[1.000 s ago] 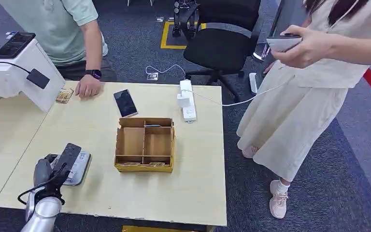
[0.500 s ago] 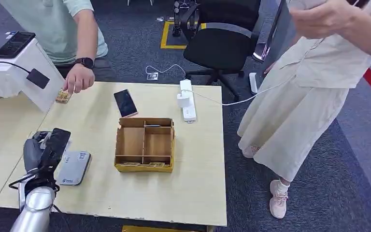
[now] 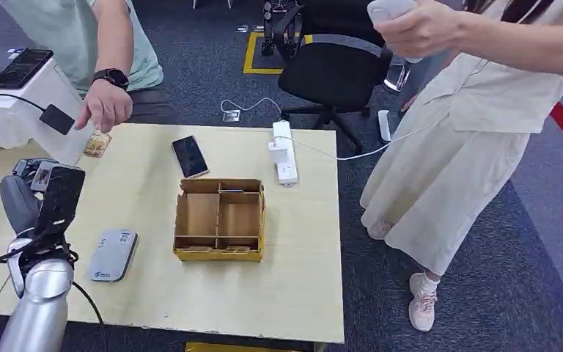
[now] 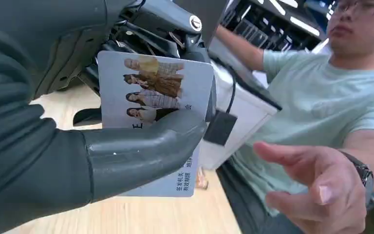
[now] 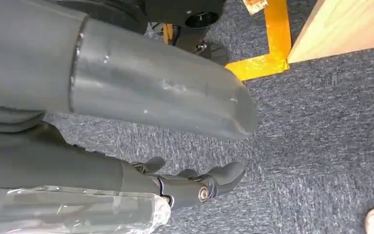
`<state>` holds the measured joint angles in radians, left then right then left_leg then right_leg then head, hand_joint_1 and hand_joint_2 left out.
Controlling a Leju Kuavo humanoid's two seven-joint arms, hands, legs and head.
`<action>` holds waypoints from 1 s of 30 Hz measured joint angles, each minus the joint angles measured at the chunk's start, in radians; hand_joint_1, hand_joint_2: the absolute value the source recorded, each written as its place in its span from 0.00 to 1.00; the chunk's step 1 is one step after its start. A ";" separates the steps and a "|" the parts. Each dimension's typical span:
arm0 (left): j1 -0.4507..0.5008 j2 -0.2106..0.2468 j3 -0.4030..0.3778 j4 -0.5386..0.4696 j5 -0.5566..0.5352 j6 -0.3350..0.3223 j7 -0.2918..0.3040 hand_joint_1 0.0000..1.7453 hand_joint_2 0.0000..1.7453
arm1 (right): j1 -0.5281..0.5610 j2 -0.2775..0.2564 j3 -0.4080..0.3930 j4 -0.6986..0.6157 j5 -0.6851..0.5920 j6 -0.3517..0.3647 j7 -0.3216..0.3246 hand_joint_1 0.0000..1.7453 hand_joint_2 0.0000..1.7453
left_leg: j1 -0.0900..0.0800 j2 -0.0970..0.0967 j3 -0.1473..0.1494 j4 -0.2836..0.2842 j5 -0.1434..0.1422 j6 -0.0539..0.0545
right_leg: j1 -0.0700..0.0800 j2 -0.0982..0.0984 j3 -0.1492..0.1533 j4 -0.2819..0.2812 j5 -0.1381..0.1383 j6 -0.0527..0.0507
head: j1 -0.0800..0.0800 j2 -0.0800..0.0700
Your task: Pass the card to the sensor for recognition and then transmit it.
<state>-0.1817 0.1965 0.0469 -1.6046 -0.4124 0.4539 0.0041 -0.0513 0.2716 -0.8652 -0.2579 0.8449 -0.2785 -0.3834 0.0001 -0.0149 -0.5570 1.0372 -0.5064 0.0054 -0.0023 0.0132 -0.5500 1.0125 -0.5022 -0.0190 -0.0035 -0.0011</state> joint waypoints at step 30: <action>-0.215 -0.068 -0.068 0.241 -0.163 0.050 0.037 1.00 1.00 | -0.006 0.003 0.044 0.001 0.021 -0.005 0.022 0.00 0.00 | 0.000 0.000 0.000 0.001 0.001 0.000 | 0.000 0.001 0.000 0.000 0.001 0.001 | 0.000 0.000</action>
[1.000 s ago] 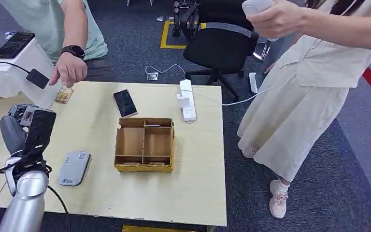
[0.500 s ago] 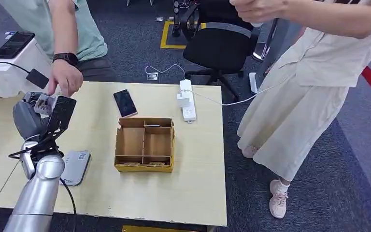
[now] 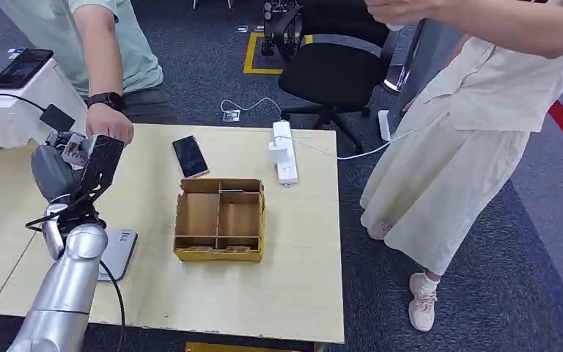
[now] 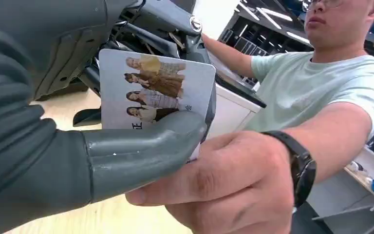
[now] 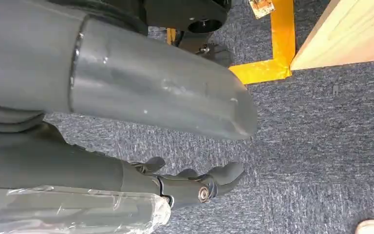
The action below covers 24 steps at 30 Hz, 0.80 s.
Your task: Pass the card to the sensor for recognition and then transmit it.
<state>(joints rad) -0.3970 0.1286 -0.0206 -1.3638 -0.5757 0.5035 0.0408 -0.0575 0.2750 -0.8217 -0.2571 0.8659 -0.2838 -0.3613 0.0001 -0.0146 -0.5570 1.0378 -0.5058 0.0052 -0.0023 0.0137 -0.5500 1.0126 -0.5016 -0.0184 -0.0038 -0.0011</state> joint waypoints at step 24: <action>-0.035 0.007 -0.020 0.014 0.031 0.049 -0.035 0.00 1.00 | 0.000 0.000 0.006 0.004 -0.010 -0.010 0.000 0.00 0.00 | 0.000 0.000 0.000 0.000 0.000 0.000 | 0.000 0.001 0.001 0.000 0.000 0.000 | 0.000 0.000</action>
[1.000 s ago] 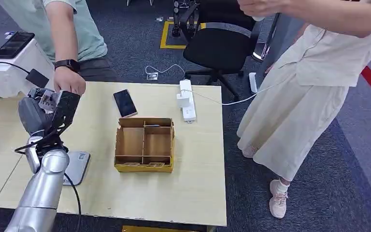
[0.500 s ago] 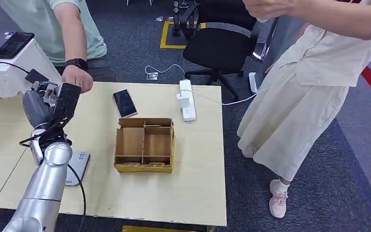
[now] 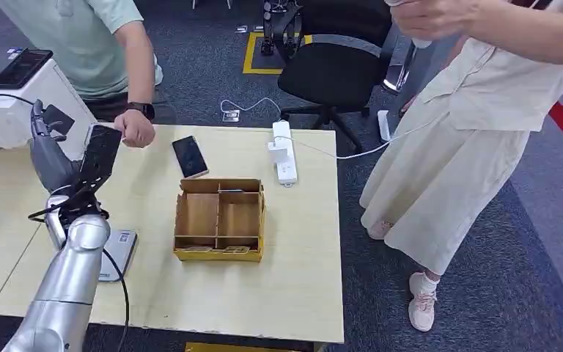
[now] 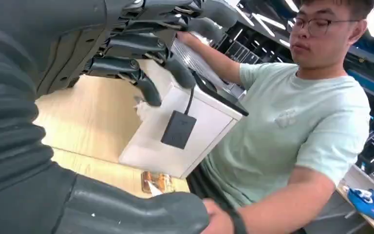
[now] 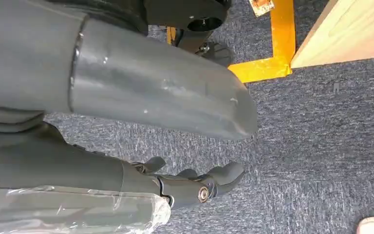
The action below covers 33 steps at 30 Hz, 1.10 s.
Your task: Pass the card to the sensor for recognition and then transmit it.
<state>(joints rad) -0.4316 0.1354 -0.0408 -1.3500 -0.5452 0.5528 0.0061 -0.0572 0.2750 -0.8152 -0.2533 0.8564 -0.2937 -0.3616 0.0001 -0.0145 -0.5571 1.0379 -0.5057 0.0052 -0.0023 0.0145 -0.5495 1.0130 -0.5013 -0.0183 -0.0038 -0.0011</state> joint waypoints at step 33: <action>0.445 0.116 0.187 -0.324 -0.163 -0.057 -0.036 0.00 1.00 | 0.004 0.000 0.011 -0.002 -0.035 0.023 -0.012 0.00 0.00 | 0.000 0.000 -0.001 -0.001 0.000 0.000 | 0.000 0.000 0.000 0.000 -0.001 0.000 | 0.000 0.000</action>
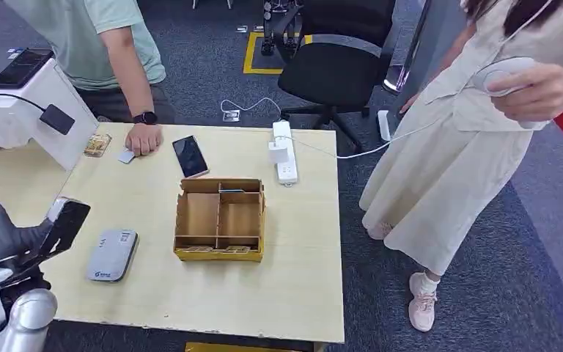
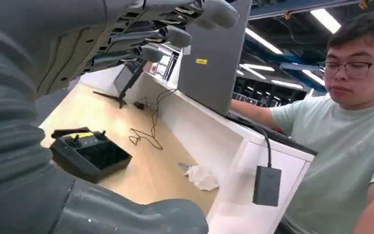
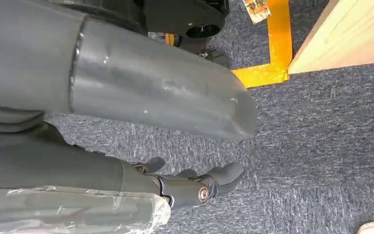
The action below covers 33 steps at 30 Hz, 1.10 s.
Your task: Pass the card to the sensor for recognition and then transmit it.
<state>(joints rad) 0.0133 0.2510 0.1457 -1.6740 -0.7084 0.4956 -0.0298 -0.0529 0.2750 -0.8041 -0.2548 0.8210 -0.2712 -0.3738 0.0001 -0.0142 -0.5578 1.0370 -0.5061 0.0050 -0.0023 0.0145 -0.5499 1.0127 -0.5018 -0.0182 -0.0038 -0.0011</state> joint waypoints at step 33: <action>0.251 -0.060 -0.048 -0.149 -0.325 -0.025 -0.018 0.00 1.00 | 0.000 0.000 0.000 -0.005 -0.035 0.006 -0.024 0.00 0.00 | 0.000 0.000 0.000 0.000 0.000 0.000 | 0.000 0.000 0.000 -0.001 0.000 0.000 | 0.000 0.000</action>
<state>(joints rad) 0.2640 0.1907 0.0976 -1.8231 -1.0331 0.4707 -0.0477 -0.0532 0.2750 -0.8042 -0.2598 0.7858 -0.2647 -0.3983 0.0000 -0.0142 -0.5575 1.0371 -0.5062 0.0050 -0.0024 0.0141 -0.5499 1.0121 -0.5018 -0.0182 -0.0038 -0.0011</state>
